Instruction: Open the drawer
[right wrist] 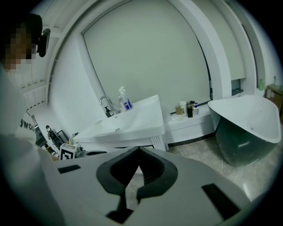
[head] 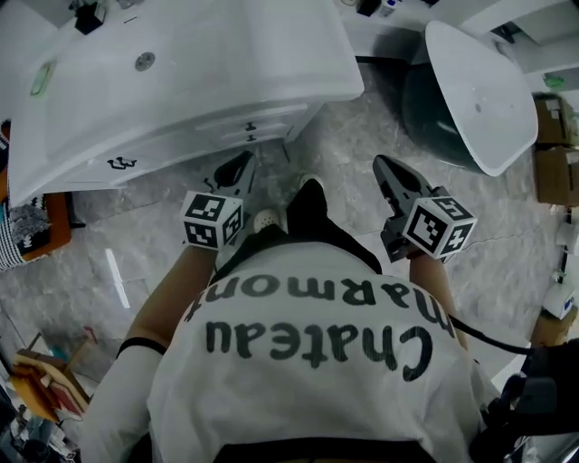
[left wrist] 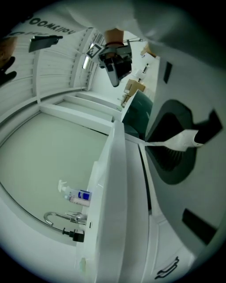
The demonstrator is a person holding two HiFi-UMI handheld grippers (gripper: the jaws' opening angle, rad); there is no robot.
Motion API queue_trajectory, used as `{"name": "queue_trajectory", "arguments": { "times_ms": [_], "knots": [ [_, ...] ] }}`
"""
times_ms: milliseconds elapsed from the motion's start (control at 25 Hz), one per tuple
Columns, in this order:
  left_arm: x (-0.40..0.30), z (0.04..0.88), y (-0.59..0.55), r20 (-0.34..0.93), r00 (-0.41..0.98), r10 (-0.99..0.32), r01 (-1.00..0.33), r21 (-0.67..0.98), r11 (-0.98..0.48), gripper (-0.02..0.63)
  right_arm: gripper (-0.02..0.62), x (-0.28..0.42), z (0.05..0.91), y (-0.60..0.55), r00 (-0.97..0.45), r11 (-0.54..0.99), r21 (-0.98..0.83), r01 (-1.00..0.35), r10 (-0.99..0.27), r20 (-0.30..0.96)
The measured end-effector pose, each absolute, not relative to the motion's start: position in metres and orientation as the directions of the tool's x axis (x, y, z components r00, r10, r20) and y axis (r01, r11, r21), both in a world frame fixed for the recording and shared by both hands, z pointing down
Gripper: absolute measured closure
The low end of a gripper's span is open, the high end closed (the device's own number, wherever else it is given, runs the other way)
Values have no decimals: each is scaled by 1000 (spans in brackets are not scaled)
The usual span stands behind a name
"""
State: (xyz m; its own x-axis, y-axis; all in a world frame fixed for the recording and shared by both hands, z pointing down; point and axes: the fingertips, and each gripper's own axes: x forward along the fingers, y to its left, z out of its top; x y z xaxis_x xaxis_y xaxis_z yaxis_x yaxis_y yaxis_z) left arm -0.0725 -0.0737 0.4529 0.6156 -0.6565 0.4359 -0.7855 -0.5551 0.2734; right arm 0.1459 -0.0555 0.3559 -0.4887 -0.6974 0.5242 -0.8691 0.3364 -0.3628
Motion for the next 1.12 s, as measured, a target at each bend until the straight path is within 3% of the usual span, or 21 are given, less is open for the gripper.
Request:
{"name": "queue_trajectory", "arguments": {
  "times_ms": [280,440,800,1120],
  "knots": [
    [-78,523,-87,581,476,-660,-877,265,-400,591,592,167,367,-83,-511,367,-357,-859,-640,573],
    [-78,559,-97,643,402,-652,-916,279,-289,503,592,178,375,-106,-529,415,-332,-847,-593,607],
    [-73,641,-120,773,268,-574,-960,262,-95,468,592,202,397,-161,-571,533,-292,-795,-493,656],
    [-66,665,-159,827,168,-537,-983,184,-23,422,592,204,424,-184,-598,599,-315,-736,-357,718]
  ]
}}
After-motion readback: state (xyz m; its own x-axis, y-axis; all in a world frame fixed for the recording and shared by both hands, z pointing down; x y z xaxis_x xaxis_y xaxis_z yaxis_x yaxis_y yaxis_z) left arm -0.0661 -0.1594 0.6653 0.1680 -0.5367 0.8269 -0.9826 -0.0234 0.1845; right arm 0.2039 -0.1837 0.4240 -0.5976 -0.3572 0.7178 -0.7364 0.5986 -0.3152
